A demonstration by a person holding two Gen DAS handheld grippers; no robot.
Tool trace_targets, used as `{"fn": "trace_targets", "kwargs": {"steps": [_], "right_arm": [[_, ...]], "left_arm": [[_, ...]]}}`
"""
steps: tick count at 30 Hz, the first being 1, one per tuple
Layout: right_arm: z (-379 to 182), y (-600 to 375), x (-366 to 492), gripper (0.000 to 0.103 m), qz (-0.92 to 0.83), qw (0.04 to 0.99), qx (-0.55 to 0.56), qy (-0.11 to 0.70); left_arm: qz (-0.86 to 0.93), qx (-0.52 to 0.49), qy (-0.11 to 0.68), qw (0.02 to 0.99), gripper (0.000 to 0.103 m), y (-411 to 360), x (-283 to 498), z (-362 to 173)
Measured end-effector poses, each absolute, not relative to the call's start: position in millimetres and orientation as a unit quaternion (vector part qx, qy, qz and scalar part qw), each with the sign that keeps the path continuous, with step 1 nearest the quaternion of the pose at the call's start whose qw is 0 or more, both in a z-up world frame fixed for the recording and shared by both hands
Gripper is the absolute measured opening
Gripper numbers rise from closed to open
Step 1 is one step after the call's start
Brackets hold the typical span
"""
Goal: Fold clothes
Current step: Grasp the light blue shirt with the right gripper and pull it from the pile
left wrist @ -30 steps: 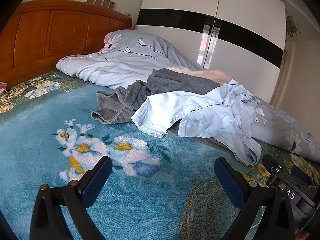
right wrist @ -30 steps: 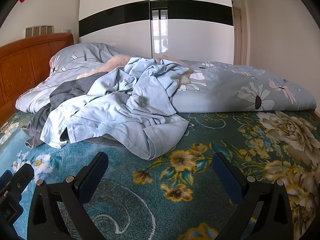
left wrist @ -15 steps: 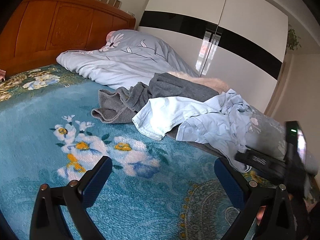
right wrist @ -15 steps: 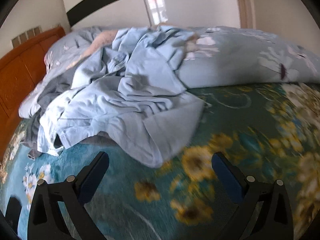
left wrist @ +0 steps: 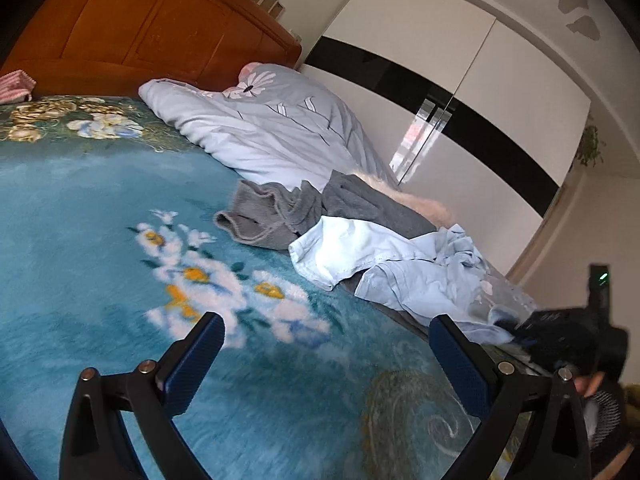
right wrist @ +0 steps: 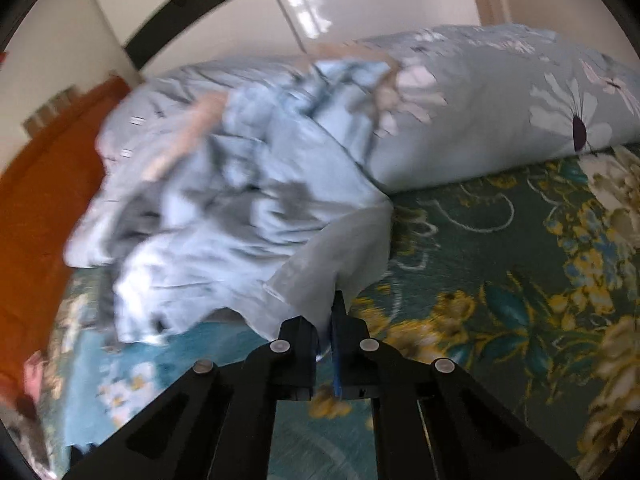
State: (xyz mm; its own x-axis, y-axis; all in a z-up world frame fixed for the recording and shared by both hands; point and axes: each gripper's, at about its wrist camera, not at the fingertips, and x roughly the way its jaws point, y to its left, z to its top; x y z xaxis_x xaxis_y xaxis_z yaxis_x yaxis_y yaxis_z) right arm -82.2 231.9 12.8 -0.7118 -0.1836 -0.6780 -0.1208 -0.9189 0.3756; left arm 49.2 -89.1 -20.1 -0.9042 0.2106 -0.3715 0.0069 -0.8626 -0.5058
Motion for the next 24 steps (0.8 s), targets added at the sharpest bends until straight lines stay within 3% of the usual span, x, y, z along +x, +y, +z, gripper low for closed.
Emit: {"fn": "trace_targets", "kwargs": {"steps": [13,24], "right_arm": [[114.3,189.9,68.2,0.005,-0.918,0.174,0.32,-0.156],[151.2,227.7,211.8,0.005,-0.91,0.21,0.315,-0.17]], "left_arm": [[0.946,-0.278,-0.165,0.019,0.103,-140.6,159.0,4.9],[0.946,-0.305,-0.108,0.031,0.103,-132.2,227.8,59.4]]}}
